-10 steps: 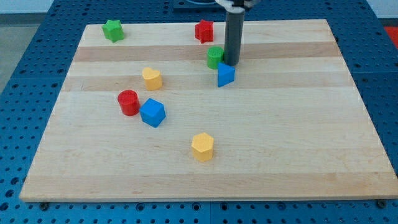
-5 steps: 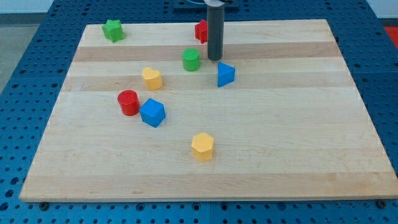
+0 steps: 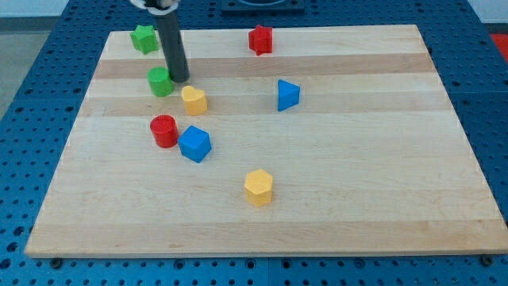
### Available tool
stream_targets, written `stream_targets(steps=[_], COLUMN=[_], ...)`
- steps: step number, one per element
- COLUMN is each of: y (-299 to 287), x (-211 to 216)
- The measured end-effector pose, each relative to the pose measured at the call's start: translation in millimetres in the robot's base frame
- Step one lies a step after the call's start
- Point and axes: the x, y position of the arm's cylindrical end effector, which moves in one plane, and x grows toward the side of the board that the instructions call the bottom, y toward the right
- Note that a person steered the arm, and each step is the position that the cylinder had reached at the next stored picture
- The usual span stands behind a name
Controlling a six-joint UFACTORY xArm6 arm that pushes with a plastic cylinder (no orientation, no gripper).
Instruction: Move the green circle to the center left of the board
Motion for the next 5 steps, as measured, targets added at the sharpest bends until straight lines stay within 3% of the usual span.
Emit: stream_targets(steps=[5], y=[-67], x=[56])
